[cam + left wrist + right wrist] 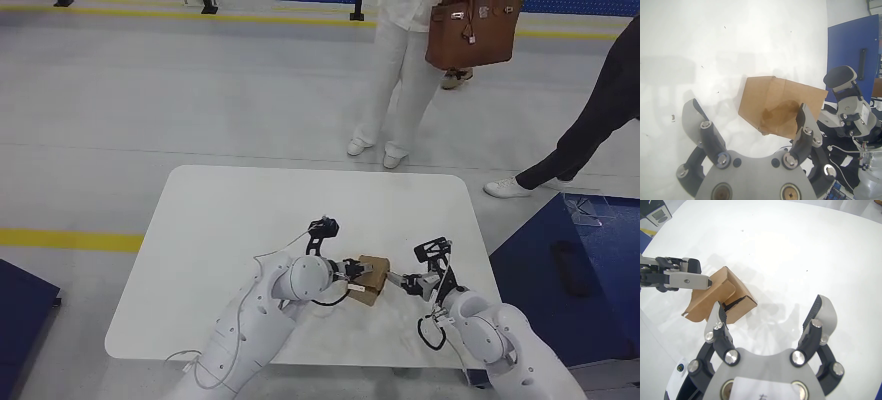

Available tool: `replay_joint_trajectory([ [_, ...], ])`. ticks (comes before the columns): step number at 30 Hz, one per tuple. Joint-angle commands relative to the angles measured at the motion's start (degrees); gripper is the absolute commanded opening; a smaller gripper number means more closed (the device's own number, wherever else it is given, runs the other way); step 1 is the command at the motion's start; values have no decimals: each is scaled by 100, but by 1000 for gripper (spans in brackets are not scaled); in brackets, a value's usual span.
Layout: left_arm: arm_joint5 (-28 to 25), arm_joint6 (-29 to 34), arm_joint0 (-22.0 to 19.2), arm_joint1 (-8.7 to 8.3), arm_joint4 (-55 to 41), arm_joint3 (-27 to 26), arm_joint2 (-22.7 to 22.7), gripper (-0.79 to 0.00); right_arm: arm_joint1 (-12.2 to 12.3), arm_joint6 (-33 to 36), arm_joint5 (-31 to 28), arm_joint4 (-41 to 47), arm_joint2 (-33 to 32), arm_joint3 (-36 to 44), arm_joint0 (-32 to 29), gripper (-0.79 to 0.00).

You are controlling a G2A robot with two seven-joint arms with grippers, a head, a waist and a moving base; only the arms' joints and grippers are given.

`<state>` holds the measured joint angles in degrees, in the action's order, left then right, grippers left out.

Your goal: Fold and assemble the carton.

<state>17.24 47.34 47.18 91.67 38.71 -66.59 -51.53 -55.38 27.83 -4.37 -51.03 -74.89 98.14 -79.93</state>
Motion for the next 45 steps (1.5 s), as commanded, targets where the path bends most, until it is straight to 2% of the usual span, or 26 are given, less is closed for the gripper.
replay_joint_trajectory([
  [1, -1, 22, 7, -4, -3, -11, -11, 0, -23, -11, 50, -35, 78, -20, 47, 0],
  [13, 0, 113, -47, 8, -49, 97, 18, 0, -92, 53, 65, -151, 168, -176, 185, 0],
  [35, -16, -129, -86, 95, -194, 387, 166, 0, -250, -220, 45, -284, 453, -503, 356, 0],
  [40, 7, -87, -122, 101, -212, 487, 159, 0, -270, -145, 16, -114, 368, -490, 415, 0],
  [45, -32, -115, -96, 73, -239, 310, 45, 0, -277, -23, 15, 57, 232, -421, 427, 0],
])
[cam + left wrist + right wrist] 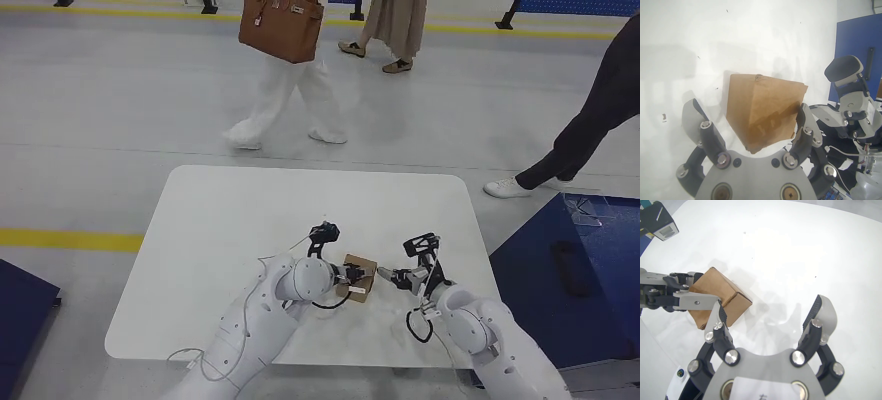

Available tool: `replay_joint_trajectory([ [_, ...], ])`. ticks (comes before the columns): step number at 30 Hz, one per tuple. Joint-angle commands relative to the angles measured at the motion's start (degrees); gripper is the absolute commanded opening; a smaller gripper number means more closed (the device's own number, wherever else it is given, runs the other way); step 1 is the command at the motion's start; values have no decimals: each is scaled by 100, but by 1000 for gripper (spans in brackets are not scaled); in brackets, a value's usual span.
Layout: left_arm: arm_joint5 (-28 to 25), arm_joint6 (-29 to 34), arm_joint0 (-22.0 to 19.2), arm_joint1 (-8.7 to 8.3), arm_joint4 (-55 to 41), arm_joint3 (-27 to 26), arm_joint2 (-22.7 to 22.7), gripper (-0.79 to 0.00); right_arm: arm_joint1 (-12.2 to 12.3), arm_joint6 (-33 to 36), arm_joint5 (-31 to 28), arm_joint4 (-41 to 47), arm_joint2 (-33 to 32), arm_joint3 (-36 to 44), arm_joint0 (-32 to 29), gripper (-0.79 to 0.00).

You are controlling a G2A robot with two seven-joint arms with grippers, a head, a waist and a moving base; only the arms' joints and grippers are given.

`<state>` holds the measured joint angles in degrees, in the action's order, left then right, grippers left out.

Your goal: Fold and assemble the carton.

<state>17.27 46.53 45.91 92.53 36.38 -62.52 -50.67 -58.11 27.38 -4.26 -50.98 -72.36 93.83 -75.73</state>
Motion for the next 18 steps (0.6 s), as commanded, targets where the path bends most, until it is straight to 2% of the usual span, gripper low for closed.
replay_joint_trajectory([
  [1, -64, -74, 76, -35, 7, -212, -99, 0, -7, 59, -6, 110, -36, 24, 10, 0],
  [4, -82, -177, 331, -128, 102, -736, -331, 0, -17, 138, -14, 175, -54, 82, 14, 0],
  [10, -245, -371, 1119, -335, 604, -1999, -679, 0, -55, 192, 12, -30, 130, 101, 7, 0],
  [13, -392, -377, 1344, -390, 658, -2266, -779, 0, -83, 160, 70, -166, 246, 32, 48, 0],
  [18, -430, -372, 1459, -422, 677, -2369, -806, 0, -120, 188, 164, -252, 321, -69, 112, 0],
])
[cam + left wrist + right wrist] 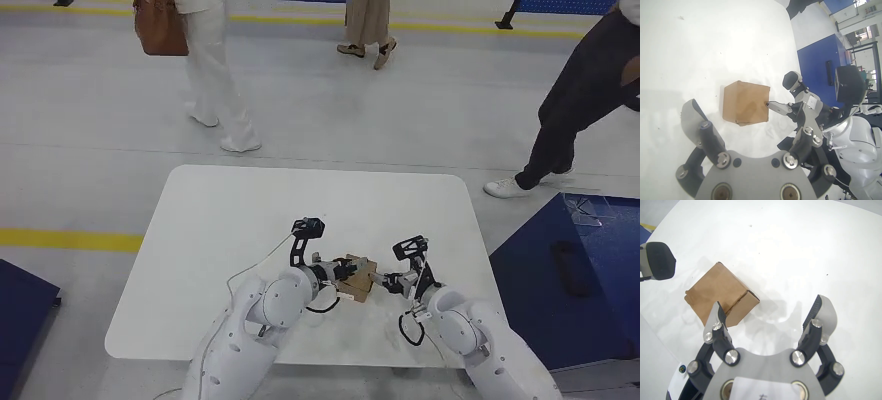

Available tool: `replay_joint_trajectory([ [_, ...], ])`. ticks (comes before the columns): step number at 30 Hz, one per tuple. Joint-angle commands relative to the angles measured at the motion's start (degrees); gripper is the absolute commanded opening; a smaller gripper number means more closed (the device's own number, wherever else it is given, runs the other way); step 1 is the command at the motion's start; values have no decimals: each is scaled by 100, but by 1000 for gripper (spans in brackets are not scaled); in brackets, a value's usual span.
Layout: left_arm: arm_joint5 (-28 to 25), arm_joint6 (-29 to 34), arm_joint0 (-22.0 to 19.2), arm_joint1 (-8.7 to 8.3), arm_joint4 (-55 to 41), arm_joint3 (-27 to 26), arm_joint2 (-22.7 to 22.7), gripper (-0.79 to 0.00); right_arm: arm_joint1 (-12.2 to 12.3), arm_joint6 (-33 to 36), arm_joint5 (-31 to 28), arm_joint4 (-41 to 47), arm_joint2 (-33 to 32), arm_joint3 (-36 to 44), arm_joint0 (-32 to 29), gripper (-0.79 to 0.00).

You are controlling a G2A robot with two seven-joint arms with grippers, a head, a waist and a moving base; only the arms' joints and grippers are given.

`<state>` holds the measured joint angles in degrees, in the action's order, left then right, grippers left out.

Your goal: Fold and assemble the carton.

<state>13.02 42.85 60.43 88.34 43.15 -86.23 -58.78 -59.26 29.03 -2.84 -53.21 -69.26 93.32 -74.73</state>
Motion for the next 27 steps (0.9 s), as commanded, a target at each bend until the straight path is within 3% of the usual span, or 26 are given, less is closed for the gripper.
replay_joint_trajectory([
  [1, -8, -9, 10, -5, 0, 6, 9, 0, -11, 33, 35, -51, 26, -29, 21, 0],
  [10, -36, 59, 8, -30, -50, -89, -10, 0, -28, -84, 115, 642, -376, 337, -163, 0],
  [19, -36, 59, 8, -30, -50, -89, -10, 0, -34, -167, 219, 729, -445, 270, -157, 0],
  [22, -175, -605, 192, -48, 652, -387, 229, 0, -62, -603, 540, 974, -676, 134, -114, 0],
  [27, -305, -2275, 951, -82, 2243, -848, 951, 0, -82, -807, 482, 1492, -982, -74, -43, 0],
])
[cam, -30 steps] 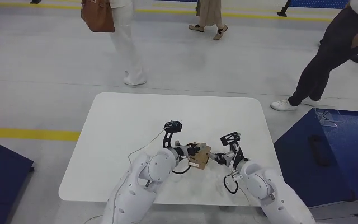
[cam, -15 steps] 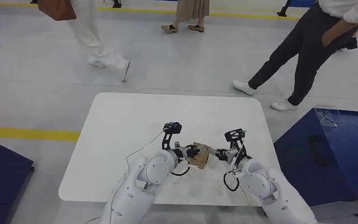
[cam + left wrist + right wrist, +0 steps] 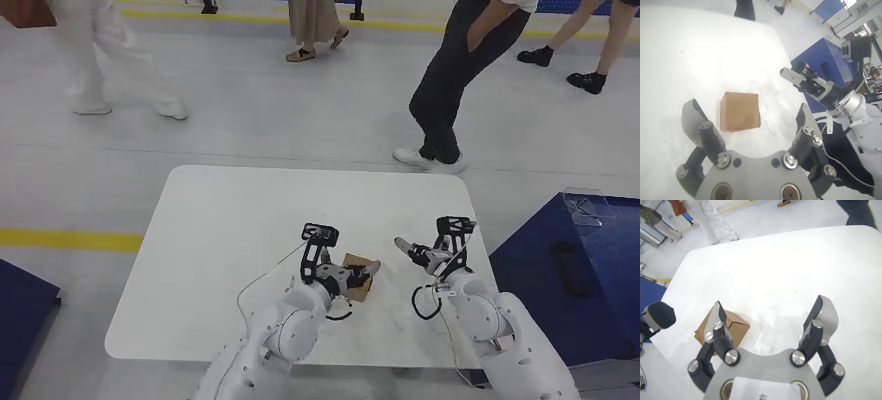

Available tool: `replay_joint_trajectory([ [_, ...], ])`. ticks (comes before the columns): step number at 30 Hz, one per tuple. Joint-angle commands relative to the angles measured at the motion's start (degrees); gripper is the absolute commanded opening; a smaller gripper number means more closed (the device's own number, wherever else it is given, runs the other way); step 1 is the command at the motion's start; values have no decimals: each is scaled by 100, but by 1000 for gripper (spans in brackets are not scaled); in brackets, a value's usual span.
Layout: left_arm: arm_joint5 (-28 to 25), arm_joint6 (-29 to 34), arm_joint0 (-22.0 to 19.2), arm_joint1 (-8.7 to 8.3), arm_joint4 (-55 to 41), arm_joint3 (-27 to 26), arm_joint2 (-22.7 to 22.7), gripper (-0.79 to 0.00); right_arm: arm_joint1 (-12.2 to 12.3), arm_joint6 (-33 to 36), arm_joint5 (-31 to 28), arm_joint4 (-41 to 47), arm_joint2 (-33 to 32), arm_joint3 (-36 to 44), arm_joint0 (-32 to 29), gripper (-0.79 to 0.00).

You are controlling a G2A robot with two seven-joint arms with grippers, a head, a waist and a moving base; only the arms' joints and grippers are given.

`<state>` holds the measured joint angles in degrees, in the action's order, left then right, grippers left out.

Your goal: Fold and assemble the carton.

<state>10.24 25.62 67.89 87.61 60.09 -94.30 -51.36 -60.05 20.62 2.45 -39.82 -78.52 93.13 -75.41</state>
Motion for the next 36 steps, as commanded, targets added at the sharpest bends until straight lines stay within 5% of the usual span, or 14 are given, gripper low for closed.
replay_joint_trajectory([
  [1, -36, -900, 336, -20, 933, -34, 359, 0, -2, 141, -114, 268, -95, -112, 61, 0],
  [8, 832, -2276, 619, 45, 2696, 749, 1038, 0, -1, 179, -134, 291, -109, -131, 76, 0],
  [21, 1574, -2882, -59, 527, 1856, 2514, 1263, 0, -1, 179, -134, 291, -109, -131, 76, 0],
  [32, 1868, -2945, -346, 807, 1800, 3090, 1397, 0, -1, 179, -134, 291, -109, -131, 76, 0],
  [36, 1922, -2993, -353, 866, 1802, 3152, 1380, -80, -1, 179, -134, 291, -109, -131, 76, 0],
])
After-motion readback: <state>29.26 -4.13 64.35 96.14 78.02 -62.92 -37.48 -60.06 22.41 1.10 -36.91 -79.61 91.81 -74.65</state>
